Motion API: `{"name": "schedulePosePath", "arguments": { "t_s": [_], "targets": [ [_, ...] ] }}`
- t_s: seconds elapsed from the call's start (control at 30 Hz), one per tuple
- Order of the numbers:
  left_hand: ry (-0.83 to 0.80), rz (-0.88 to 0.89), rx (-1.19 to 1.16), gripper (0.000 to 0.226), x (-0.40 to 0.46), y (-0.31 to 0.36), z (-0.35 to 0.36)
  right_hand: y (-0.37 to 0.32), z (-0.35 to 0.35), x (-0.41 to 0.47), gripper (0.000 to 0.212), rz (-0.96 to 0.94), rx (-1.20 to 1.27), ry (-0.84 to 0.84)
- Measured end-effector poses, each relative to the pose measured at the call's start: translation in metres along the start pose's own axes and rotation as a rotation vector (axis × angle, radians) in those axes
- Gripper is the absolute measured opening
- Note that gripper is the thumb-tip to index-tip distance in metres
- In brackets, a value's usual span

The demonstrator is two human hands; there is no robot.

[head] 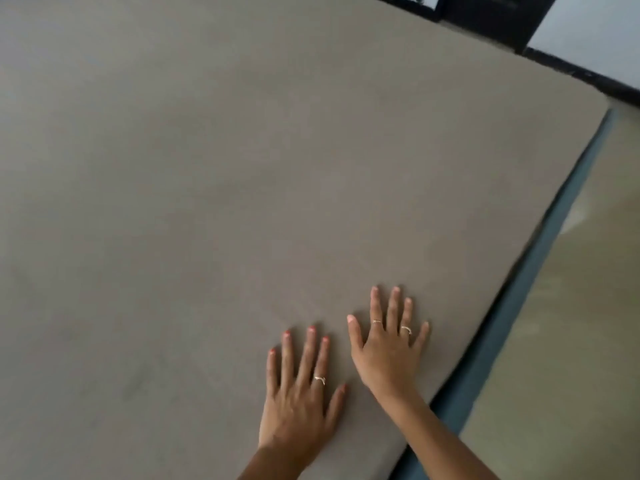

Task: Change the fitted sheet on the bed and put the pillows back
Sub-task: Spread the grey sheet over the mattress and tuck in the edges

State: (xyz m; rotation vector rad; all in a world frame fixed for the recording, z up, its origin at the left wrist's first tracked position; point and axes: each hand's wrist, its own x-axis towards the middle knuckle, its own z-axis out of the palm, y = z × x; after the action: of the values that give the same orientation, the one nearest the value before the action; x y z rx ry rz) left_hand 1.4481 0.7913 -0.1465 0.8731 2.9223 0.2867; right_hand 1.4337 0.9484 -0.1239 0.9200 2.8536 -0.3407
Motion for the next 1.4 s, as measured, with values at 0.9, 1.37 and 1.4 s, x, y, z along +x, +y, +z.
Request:
{"name": "schedulePosePath", "arguments": {
  "t_s": [0.9, 1.37, 1.4],
  "targets": [
    [-0.004, -0.112, -0.046, 0.063, 0.204, 0.129, 0.019, 0.109, -0.088, 0.167, 0.071, 0.049, -0.090, -0.087],
    [-0.071, -0.140, -0.008, 0.063, 0.207, 0.132, 0.016, 0.216, -0.078, 0.217, 0.077, 0.111, -0.020, 0.070],
    [-0.091, -0.139, -0.003, 0.063, 0.206, 0.133, 0.015, 0.215, -0.083, 0.218, 0.082, 0.180, 0.008, 0.036]
  ]
}}
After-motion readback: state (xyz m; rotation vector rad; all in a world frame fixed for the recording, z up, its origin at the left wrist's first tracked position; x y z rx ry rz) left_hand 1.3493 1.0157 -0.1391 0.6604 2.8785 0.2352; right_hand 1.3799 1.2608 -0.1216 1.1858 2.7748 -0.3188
